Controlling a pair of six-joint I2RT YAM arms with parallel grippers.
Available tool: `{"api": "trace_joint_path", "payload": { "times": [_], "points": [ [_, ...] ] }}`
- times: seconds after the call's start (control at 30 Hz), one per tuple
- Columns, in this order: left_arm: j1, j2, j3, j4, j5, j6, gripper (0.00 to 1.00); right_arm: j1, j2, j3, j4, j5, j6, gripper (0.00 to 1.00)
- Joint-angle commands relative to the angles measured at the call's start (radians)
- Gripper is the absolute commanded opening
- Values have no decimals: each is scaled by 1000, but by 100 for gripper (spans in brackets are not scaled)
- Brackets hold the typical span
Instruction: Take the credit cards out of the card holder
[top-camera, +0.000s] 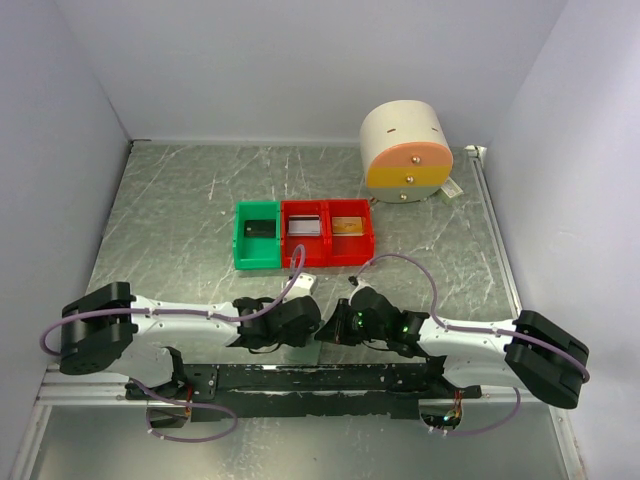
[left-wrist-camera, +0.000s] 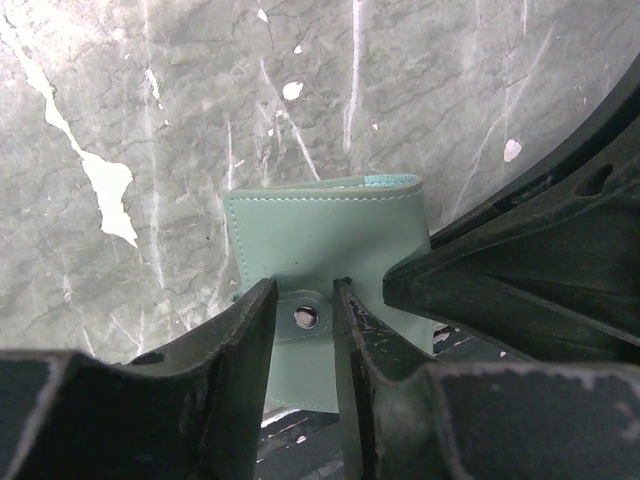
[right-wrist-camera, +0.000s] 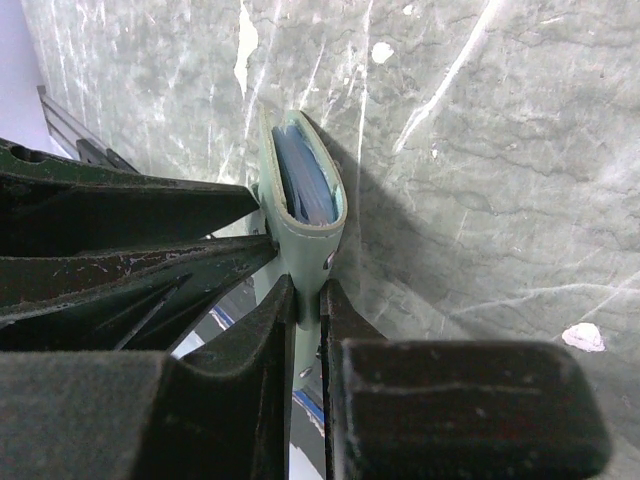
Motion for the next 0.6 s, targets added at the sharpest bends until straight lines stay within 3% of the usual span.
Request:
{"api": "trace_joint_path", "payload": {
  "times": [0.0,0.13,0.37,0.57],
  "points": [
    [-9,-24,-27,-50,28,11,41,2,-19,32,5,1,-15,0],
    [-9,-18,-33,-55,29,1,50,1,-28,40,-3,-3,-20,0],
    [-10,24,-13,-51,56,18,47,1,-37,58,-38,9,-31,0],
    [-16,9,-22,-53,70,23,30,1,-44,53,-53,23,-31,0]
  ]
}}
